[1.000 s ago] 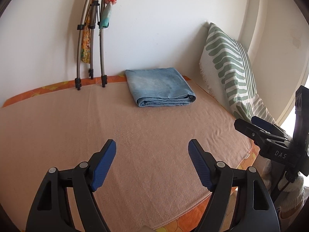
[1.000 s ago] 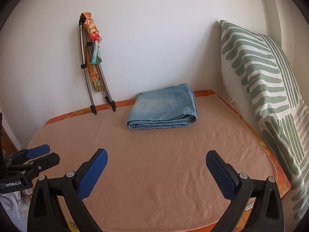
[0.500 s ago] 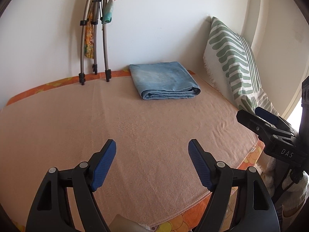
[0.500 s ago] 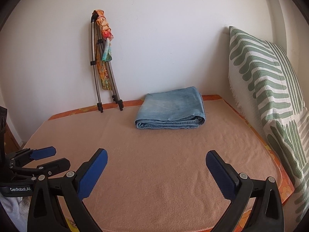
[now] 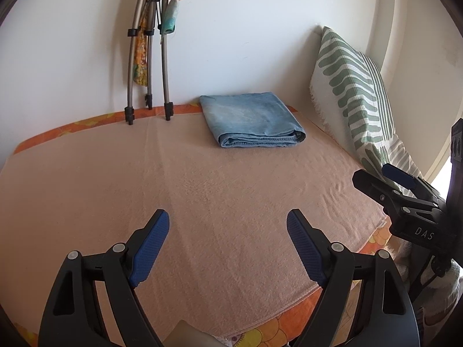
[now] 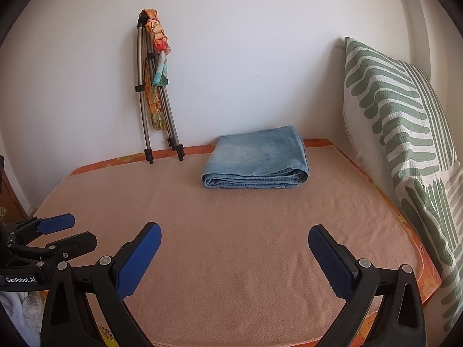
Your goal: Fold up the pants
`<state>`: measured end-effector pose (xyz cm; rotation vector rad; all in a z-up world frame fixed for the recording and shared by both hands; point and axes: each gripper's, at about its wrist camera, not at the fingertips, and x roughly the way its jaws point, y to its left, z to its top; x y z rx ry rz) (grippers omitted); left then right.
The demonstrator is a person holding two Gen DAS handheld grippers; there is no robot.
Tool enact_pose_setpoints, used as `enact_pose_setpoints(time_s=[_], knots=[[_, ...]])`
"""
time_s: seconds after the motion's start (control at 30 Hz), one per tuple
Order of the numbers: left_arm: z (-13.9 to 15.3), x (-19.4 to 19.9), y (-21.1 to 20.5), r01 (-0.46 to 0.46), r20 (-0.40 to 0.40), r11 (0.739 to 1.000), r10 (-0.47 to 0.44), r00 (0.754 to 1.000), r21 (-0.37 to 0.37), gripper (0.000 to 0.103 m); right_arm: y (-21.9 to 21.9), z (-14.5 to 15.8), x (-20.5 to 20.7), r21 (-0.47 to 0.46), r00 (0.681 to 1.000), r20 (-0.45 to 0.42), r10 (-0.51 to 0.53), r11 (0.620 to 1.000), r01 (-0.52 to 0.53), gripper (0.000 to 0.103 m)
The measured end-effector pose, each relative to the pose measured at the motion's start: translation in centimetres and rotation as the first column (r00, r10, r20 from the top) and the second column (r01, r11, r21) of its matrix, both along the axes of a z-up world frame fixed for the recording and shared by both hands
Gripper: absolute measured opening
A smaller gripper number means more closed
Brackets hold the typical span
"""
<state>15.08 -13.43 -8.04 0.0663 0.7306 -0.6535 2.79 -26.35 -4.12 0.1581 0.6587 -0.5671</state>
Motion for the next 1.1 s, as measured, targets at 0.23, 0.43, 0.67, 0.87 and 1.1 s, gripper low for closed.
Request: enact_pose_setpoints(time_s=[0.23, 0.43, 0.67, 0.87, 1.1], knots=[[0.1, 0.3, 0.53, -0.027, -0.008, 0.999, 0.027, 1.0, -0.018, 0.088, 0.21, 0.04, 0.13, -0.013, 1.0, -0.003, 0.001, 1.0, -0.001, 0.103], [0.12, 0.25, 0.52, -0.029, -0.005, 0.999, 0.029, 1.0, -0.017, 0.094, 0.21, 0.1, 0.12, -0.01, 1.0, -0.001, 0.0, 1.0, 0.0, 0.103], [0.07, -0.08, 0.26, -0.013, 0.012, 1.0, 0.013, 1.0, -0.006, 0.1, 0.38, 0.09, 0.13, -0.025, 1.0, -0.008, 0.0, 1.0, 0.0, 0.103], [-0.25, -0.19, 0.0, -0.001, 0.006, 1.0, 0.001, 1.0, 0.009, 0.102, 0.27, 0.03, 0.04, -0.02, 1.0, -0.008, -0.002, 1.0, 0.002, 0.103], [-0.26, -0.55, 0.04, 0.009, 0.039, 1.0, -0.01, 0.999, 0.018, 0.102, 0.05, -0.04, -0.01, -0.014, 1.0, -0.009, -0.01, 1.0, 0.009, 0.103]])
